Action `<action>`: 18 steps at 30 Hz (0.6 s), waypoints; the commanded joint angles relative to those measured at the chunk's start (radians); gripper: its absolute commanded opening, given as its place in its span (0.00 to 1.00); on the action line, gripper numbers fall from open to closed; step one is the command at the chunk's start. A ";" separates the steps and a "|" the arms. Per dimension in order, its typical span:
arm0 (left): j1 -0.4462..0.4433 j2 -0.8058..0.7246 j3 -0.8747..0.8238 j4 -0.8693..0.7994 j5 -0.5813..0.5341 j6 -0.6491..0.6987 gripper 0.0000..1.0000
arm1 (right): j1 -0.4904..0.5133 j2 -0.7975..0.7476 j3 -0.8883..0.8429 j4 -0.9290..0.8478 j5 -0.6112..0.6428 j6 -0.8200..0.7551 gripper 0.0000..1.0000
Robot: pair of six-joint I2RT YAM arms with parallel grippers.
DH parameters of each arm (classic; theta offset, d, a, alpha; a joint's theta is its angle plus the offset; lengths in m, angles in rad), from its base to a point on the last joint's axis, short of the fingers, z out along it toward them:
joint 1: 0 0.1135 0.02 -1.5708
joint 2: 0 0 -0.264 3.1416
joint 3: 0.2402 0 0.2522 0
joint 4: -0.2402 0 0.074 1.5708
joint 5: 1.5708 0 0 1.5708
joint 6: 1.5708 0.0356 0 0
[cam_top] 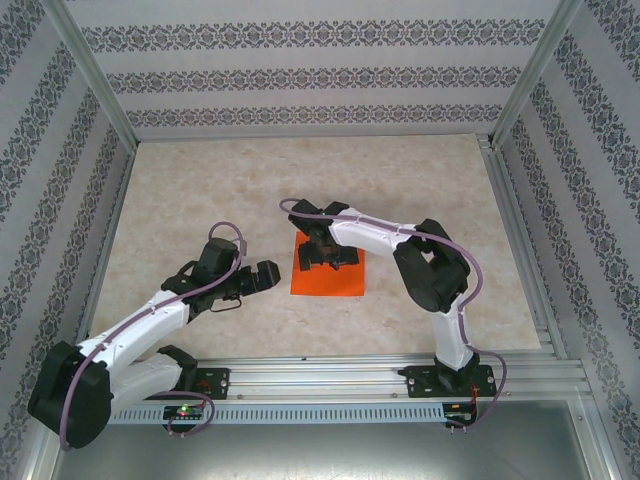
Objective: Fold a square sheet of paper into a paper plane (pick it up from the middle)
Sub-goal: Move the square sheet of paper to the center of the table.
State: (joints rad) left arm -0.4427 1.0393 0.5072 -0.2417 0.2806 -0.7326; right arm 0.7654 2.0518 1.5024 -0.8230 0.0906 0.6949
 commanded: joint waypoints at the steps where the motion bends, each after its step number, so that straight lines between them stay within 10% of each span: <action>1: 0.013 0.001 0.023 -0.026 0.009 0.026 1.00 | -0.011 0.044 -0.017 0.028 -0.044 0.034 0.97; 18: 0.013 -0.060 0.020 -0.094 -0.015 0.038 1.00 | 0.058 0.083 0.040 -0.028 -0.017 -0.220 0.93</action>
State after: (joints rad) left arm -0.4427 1.0035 0.5076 -0.2928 0.2829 -0.7170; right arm 0.8162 2.1071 1.5330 -0.7864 0.0601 0.5083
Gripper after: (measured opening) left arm 0.999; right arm 0.930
